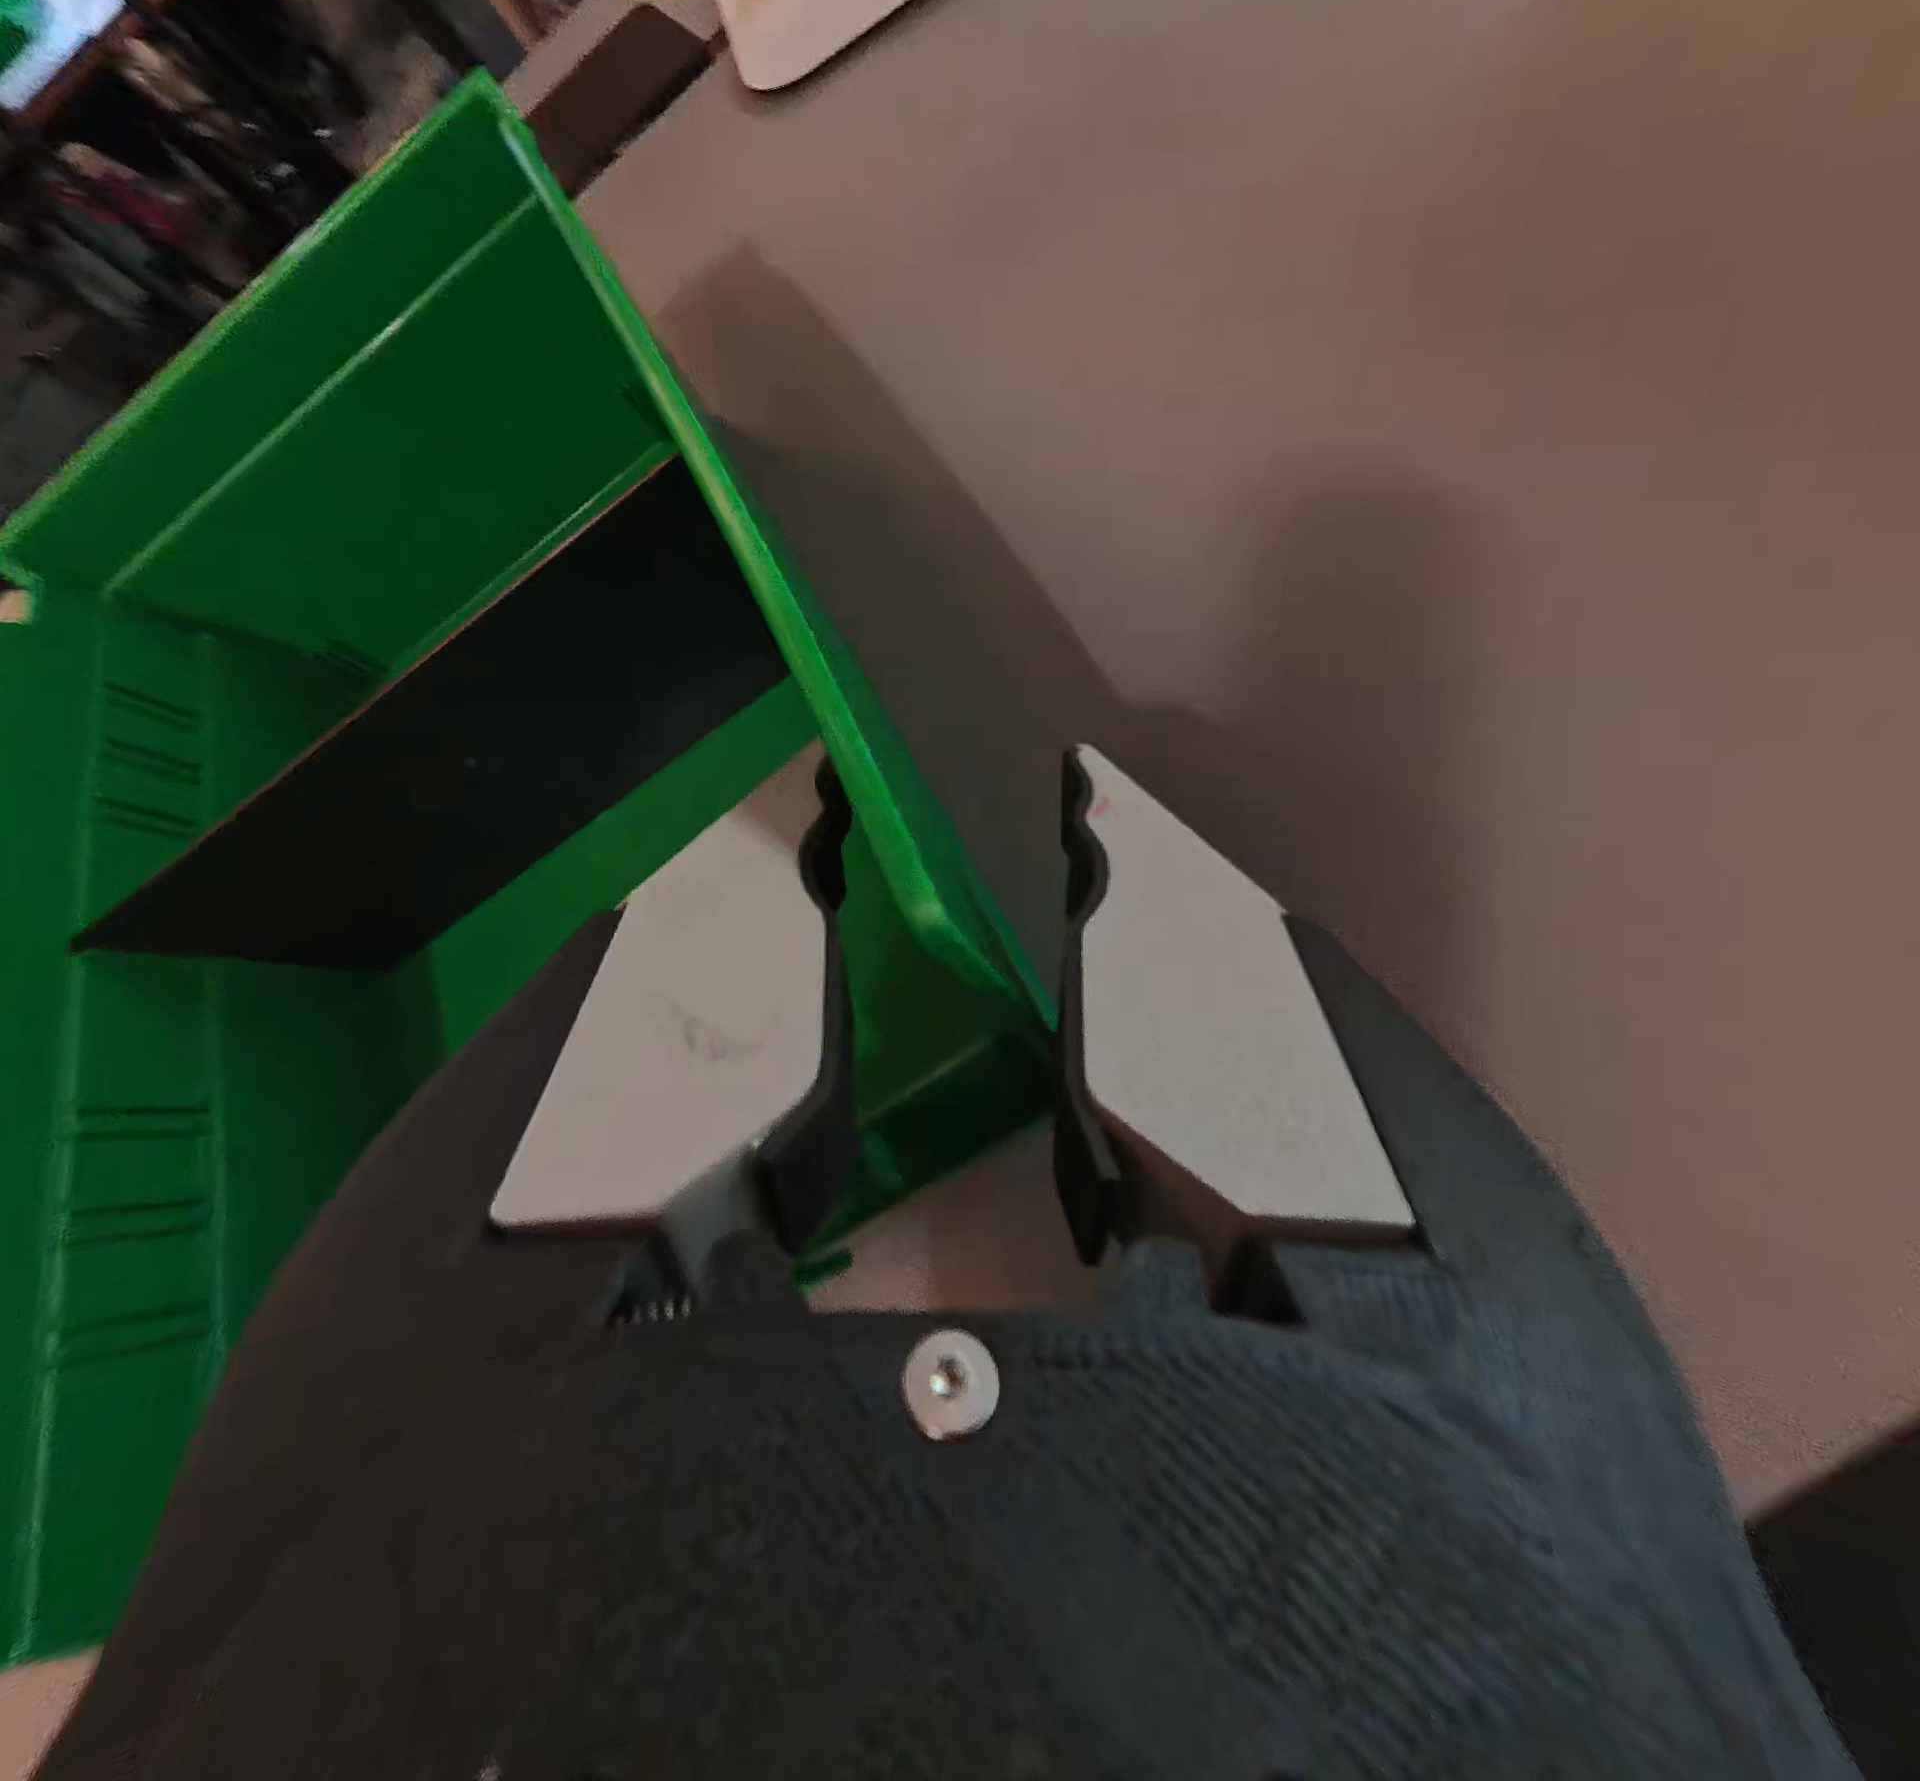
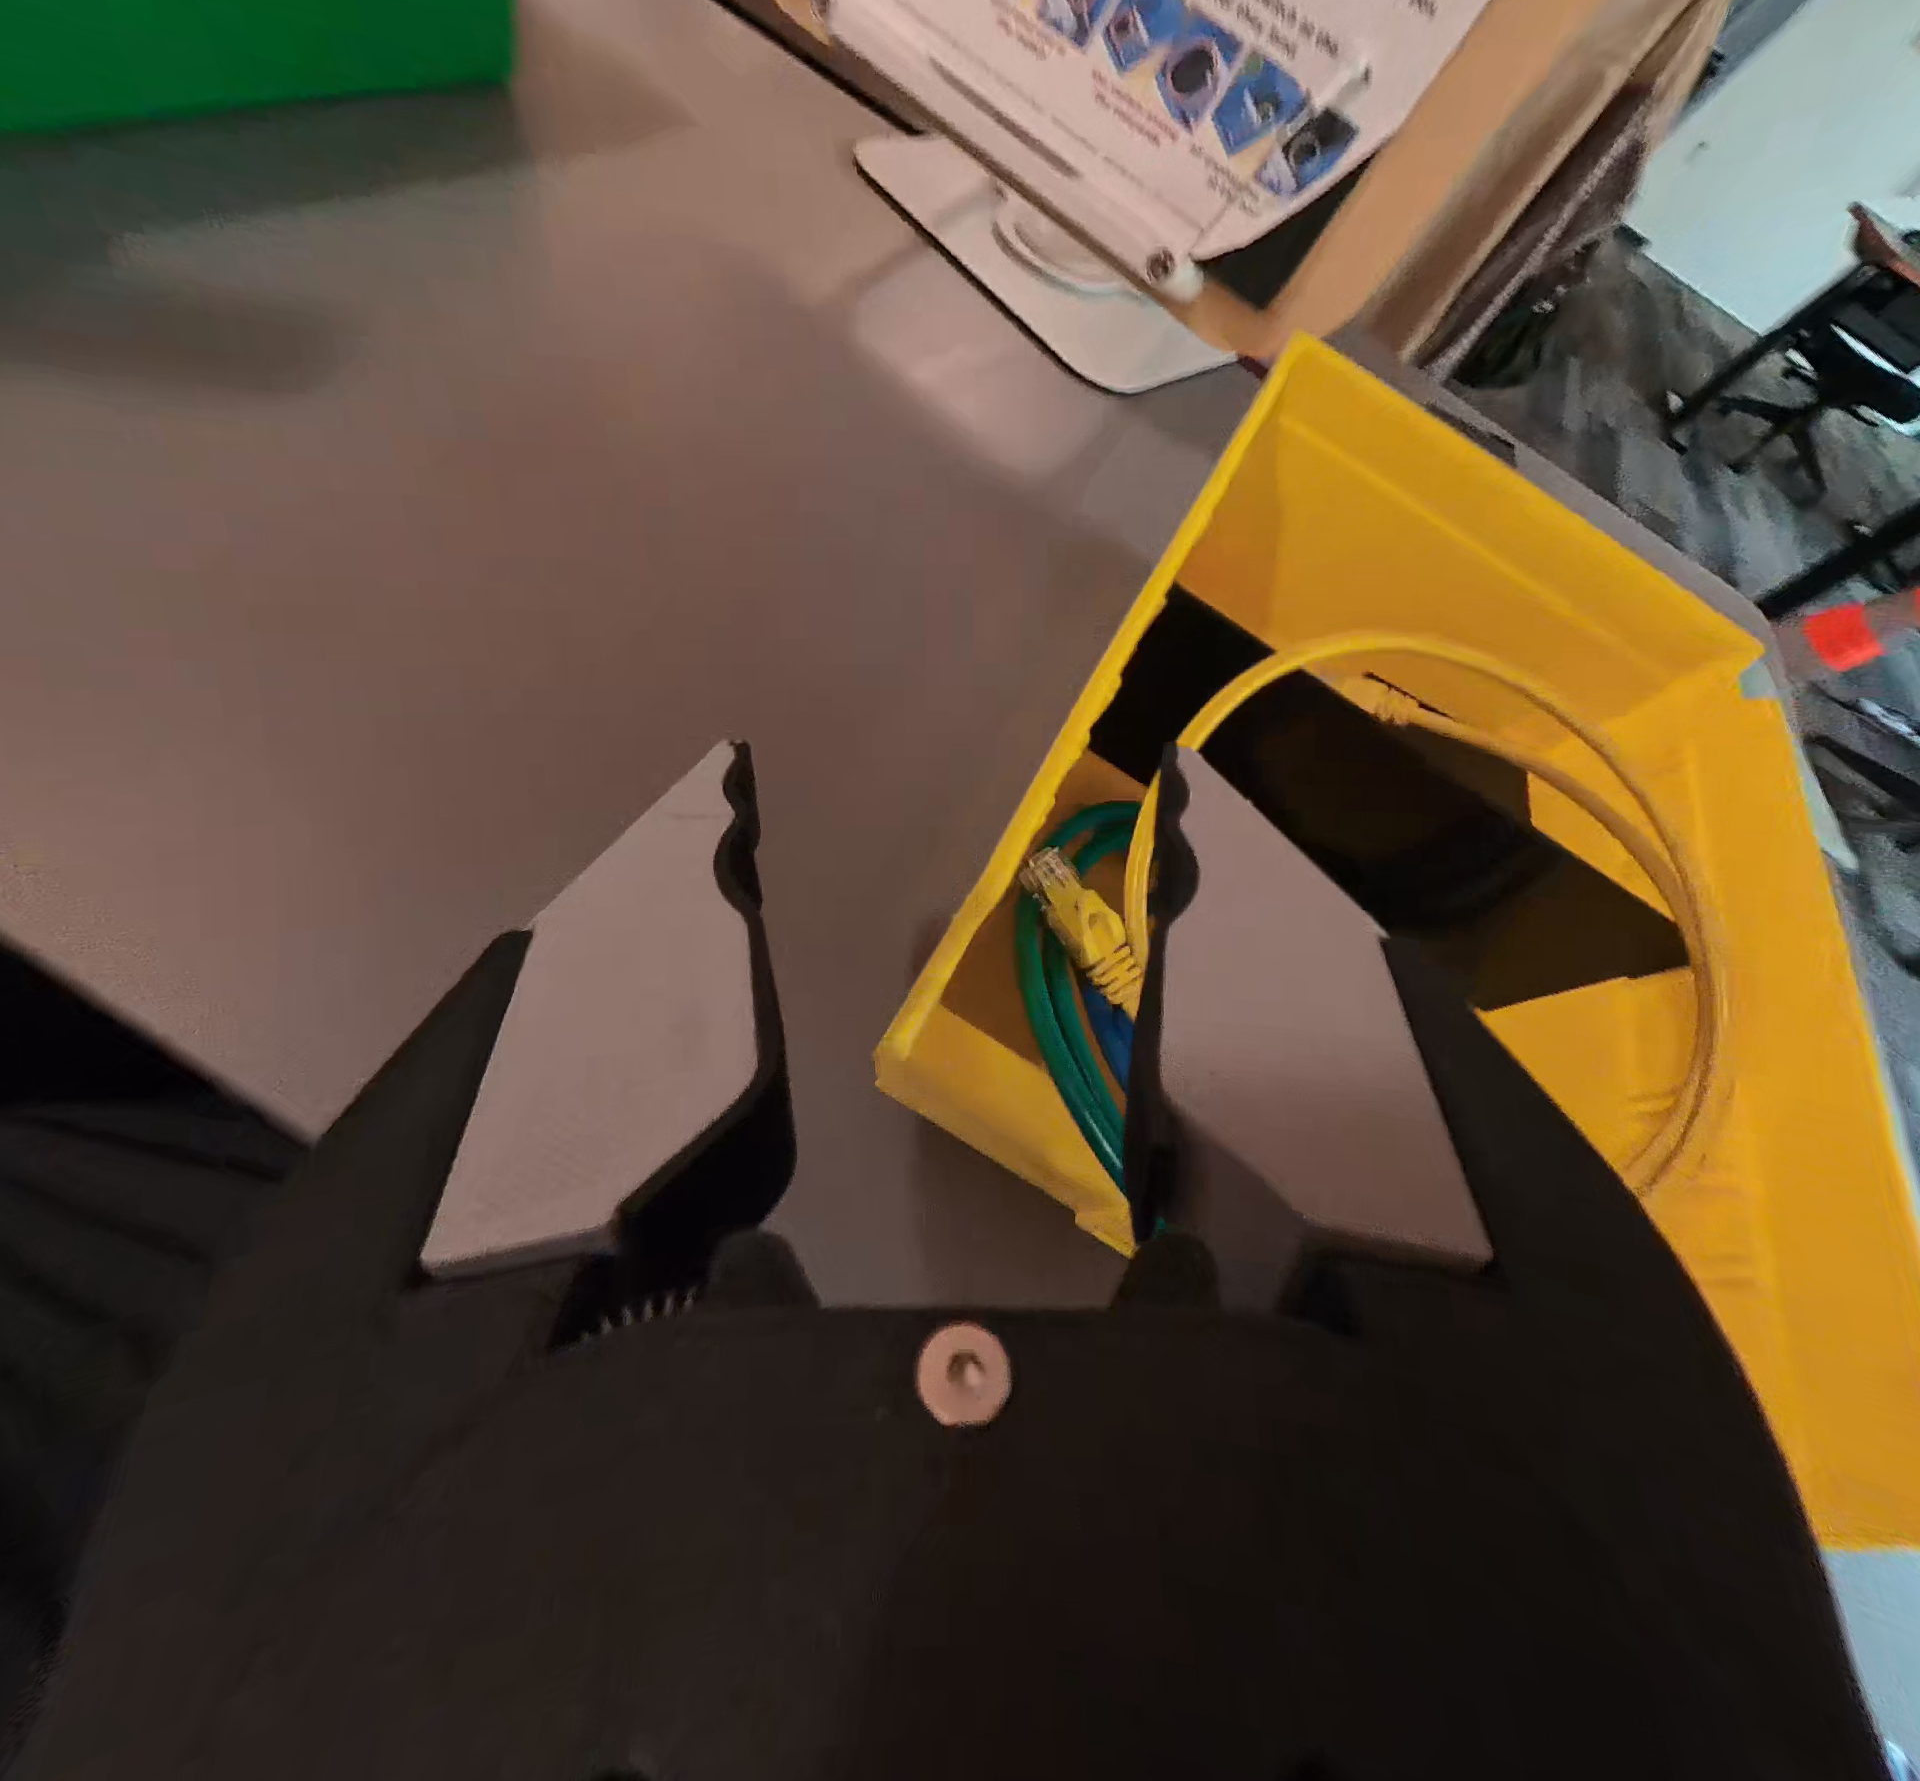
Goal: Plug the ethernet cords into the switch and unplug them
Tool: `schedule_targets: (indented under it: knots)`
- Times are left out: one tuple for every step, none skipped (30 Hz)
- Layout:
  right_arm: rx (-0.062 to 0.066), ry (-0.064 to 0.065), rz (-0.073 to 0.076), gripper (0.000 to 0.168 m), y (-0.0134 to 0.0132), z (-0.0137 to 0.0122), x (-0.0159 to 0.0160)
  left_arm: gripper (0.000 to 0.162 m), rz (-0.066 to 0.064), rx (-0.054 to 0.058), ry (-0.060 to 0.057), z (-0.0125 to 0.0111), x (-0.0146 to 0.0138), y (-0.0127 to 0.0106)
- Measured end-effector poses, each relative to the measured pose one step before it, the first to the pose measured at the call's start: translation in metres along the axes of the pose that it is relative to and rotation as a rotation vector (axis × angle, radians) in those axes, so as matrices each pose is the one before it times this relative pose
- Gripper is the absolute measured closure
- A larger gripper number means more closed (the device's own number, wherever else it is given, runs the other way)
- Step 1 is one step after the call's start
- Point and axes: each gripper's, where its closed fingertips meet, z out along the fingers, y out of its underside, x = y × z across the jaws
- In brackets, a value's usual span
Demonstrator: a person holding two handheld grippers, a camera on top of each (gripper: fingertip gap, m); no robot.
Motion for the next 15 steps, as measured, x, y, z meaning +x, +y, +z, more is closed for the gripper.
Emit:
schedule_targets:
  knots:
    - [-0.0292,0.0348,-0.0144,0.097,0.00760,0.00956,0.00260,0.124,0.0197,-0.0117,-0.0286,0.00148,-0.00463,0.00157]
    - [-0.0323,0.0337,-0.0178,0.104,0.00766,0.00938,0.00322,0.127,0.0082,-0.0160,-0.0211,0.00028,-0.00618,0.00330]
    - [-0.0295,0.0382,-0.0196,0.113,0.00724,0.00874,0.00439,0.135,-0.0105,-0.0116,-0.0288,-0.00091,-0.00983,0.00461]
    - [-0.0233,0.0093,-0.0209,0.119,0.00650,0.00762,-0.00003,0.142,-0.0217,-0.0086,-0.0349,-0.00158,-0.01409,0.00643]
    - [-0.0048,-0.0105,-0.0173,0.129,0.00259,0.00527,-0.00317,0.150,-0.0145,0.0215,0.0209,-0.00126,-0.00964,0.00468]
    - [0.0044,0.0131,-0.0036,0.132,-0.00085,0.00208,0.00076,0.157,-0.0280,0.0234,0.0525,-0.00176,-0.00409,0.00377]
    - [-0.0065,0.0128,0.0046,0.135,-0.00045,0.00033,0.00096,0.157,-0.0025,0.0105,-0.0077,-0.00309,-0.00866,0.00331]
    - [-0.0037,0.0055,0.0074,0.136,-0.00094,0.00003,-0.00047,0.157,0.0112,0.0189,-0.0030,-0.00389,-0.00527,-0.00102]
    - [0.0030,0.0026,0.0105,0.137,-0.00227,-0.00020,-0.00199,0.157,-0.0001,0.0280,-0.0150,-0.00455,-0.00456,-0.00532]
    - [0.0022,0.0010,0.0105,0.138,-0.00293,-0.00092,-0.00372,0.157,0.0057,0.0324,-0.0297,-0.00567,-0.00588,-0.00842]
    - [0.0042,-0.0010,0.0156,0.139,-0.00388,-0.00130,-0.00515,0.156,-0.0033,0.0185,-0.0153,-0.00649,-0.00486,-0.00854]
    - [0.0089,-0.0070,0.0161,0.141,-0.00512,-0.00126,-0.00724,0.156,-0.0076,0.0022,-0.0322,-0.00841,-0.00834,-0.00672]
    - [0.0122,-0.0176,0.0166,0.143,-0.00595,-0.00047,-0.00997,0.156,0.0128,0.0120,-0.0300,-0.00968,-0.00858,-0.00684]
    - [0.0177,-0.0289,0.0294,0.144,-0.00723,0.00047,-0.01256,0.156,-0.0043,0.0235,-0.0112,-0.01024,-0.00670,-0.00689]
    - [0.0215,-0.0376,0.0322,0.146,-0.00847,0.00145,-0.01536,0.156,-0.0171,0.0349,-0.0028,-0.01002,-0.00524,-0.00716]
